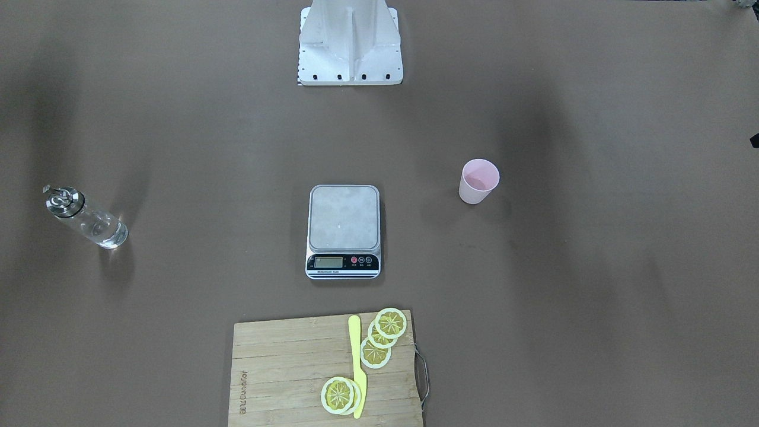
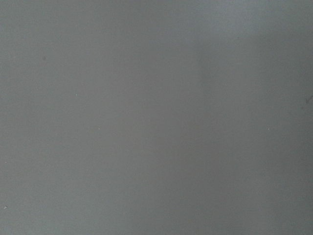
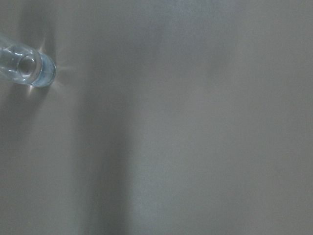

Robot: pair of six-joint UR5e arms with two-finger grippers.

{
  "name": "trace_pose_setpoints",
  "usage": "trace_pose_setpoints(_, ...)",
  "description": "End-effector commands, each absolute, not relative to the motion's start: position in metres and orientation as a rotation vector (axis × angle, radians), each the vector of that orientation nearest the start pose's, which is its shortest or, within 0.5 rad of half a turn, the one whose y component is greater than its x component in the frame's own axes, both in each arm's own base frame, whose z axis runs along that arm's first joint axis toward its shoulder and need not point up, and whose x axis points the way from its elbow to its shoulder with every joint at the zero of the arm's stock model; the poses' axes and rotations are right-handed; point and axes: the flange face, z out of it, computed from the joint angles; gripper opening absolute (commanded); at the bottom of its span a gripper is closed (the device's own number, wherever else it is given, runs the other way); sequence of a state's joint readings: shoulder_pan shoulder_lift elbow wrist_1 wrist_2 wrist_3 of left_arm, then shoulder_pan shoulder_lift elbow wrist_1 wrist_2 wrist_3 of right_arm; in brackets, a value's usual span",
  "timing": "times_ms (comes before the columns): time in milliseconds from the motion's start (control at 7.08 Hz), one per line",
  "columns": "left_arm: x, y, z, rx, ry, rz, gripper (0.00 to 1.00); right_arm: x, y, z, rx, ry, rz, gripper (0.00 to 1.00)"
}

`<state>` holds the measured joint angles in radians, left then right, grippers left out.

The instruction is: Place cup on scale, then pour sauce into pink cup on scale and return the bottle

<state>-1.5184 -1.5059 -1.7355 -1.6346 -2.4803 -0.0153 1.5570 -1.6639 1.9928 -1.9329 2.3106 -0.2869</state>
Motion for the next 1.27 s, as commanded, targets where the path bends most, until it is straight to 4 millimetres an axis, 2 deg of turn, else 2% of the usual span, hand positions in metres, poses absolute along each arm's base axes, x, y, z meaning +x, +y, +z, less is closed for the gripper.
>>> trace_pose_setpoints(0,-0.03,-0.469,0.589,0.143,0.909,0.125,0.98,0.06,-0.432,0.544,0.057,-0.741,-0.27,1.0)
trace_pose_setpoints(424,-0.032,-0.463,0.586,0.153,0.921,0.126,0.98,0.058,-0.429,0.538,0.059,-0.772,-0.258,1.0)
trace_pose_setpoints(565,-0.032,-0.461,0.567,0.185,0.921,0.141,0.98,0.055,-0.413,0.541,0.051,-0.824,-0.247,1.0)
trace_pose_setpoints(847,-0.032,-0.459,0.572,0.178,0.909,0.137,0.98,0.052,-0.403,0.526,0.071,-0.877,-0.234,1.0)
trace_pose_setpoints(1129,-0.032,-0.459,0.566,0.183,0.923,0.134,0.98,0.049,-0.4,0.505,0.109,-0.911,-0.242,1.0)
